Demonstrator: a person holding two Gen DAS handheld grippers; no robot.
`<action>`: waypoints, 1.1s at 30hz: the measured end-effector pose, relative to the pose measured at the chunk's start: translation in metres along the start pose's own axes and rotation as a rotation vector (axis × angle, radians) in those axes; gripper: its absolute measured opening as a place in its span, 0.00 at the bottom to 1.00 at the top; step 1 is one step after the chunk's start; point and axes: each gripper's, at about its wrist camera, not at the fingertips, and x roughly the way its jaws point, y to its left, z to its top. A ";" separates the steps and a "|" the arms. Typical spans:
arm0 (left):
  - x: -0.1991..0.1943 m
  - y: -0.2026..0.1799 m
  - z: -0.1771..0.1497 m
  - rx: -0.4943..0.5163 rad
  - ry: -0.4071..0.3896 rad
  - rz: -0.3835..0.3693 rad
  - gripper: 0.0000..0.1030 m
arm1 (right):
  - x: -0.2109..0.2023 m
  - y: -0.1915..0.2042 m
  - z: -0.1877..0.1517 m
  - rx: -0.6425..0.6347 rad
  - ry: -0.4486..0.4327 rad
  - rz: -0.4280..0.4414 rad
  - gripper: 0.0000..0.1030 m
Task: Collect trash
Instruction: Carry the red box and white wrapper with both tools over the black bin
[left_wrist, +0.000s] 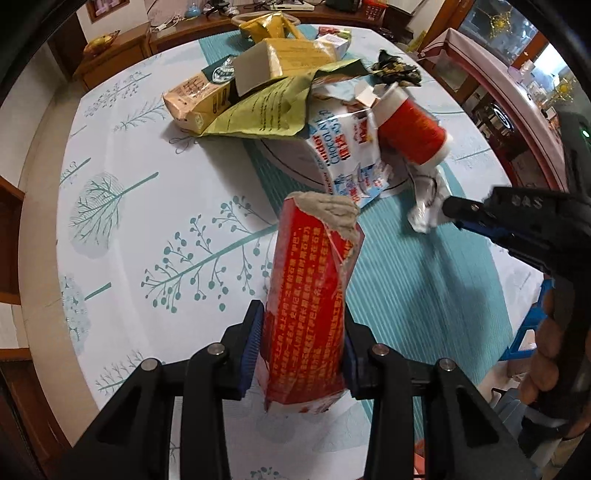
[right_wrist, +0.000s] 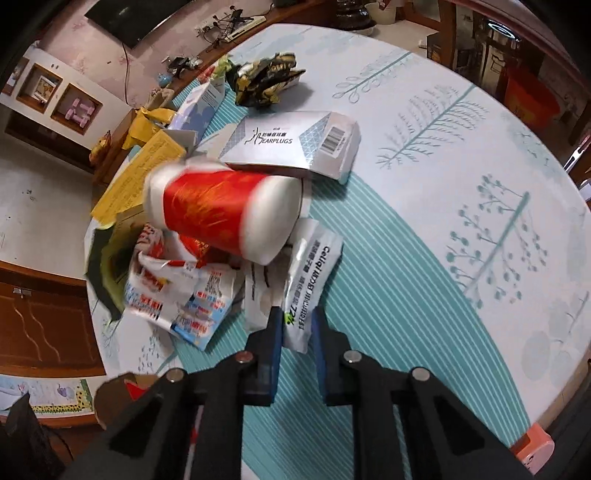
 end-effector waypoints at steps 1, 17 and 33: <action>0.000 -0.003 -0.001 0.005 -0.003 -0.002 0.35 | -0.007 -0.002 -0.003 -0.004 -0.005 0.002 0.14; -0.032 -0.081 -0.041 0.112 0.009 -0.061 0.35 | -0.101 -0.031 -0.095 -0.307 -0.006 -0.084 0.14; -0.036 -0.193 -0.127 -0.073 0.003 0.015 0.35 | -0.141 -0.144 -0.139 -0.518 0.046 0.023 0.14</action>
